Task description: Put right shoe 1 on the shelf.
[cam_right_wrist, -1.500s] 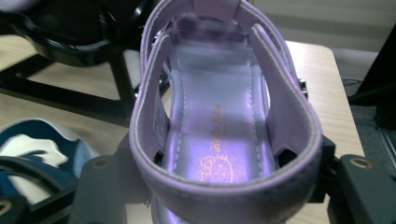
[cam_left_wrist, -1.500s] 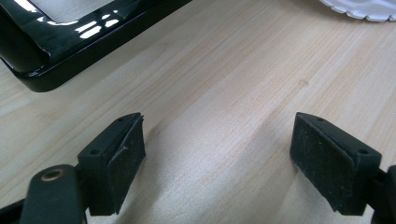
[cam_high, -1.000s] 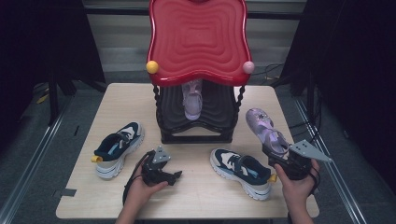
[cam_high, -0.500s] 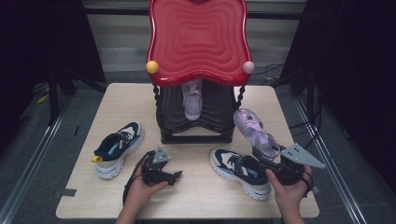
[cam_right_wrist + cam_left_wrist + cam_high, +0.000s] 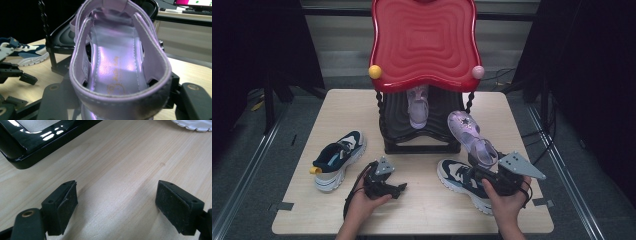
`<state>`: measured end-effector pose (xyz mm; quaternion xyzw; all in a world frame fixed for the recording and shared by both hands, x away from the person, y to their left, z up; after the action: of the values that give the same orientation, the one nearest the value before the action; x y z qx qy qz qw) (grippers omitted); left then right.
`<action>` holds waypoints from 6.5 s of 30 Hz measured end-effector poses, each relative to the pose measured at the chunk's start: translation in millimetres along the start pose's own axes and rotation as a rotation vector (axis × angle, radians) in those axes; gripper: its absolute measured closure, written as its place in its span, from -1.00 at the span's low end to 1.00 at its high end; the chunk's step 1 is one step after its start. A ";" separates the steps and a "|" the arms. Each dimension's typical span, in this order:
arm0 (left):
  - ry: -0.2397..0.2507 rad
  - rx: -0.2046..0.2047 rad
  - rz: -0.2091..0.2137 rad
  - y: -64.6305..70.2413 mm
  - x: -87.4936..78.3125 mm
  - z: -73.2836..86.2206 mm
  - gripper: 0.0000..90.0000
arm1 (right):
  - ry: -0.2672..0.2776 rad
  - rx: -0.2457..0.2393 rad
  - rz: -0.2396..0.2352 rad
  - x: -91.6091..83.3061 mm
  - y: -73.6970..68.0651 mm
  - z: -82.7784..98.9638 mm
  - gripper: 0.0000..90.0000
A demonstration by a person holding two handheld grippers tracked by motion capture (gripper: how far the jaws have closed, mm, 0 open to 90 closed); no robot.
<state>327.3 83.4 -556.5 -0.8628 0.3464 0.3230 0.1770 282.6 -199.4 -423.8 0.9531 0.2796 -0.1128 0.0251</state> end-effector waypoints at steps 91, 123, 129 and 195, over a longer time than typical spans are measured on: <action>-0.003 0.012 0.007 1.0 0.1 0.1 -0.64 | 0.096 0.185 0.433 181.5 7.3 -32.7 -0.19; -0.001 0.015 0.015 1.8 0.1 0.1 -0.64 | 0.079 0.244 0.366 192.0 8.2 -31.5 -0.33; -0.003 0.015 0.014 1.8 0.0 0.2 -0.65 | 0.067 0.253 0.333 190.6 6.1 -30.0 -0.39; -0.002 0.022 0.008 1.4 0.4 -0.3 -0.65 | 0.013 0.097 0.037 133.4 -25.5 -46.2 -0.58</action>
<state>326.7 82.1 -556.7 -0.8590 0.3535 0.3206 0.1855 387.2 -102.4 -409.0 0.9590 0.2561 -0.1197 -0.0209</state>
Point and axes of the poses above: each handheld gripper's, and its own axes: x roughly forward along the jaws, z roughly out of its underside, y roughly to its right, the point moved 7 cm from there along x, roughly forward along the jaws, and after that the axes turned 9 degrees about -z, right-handed, at the moved point
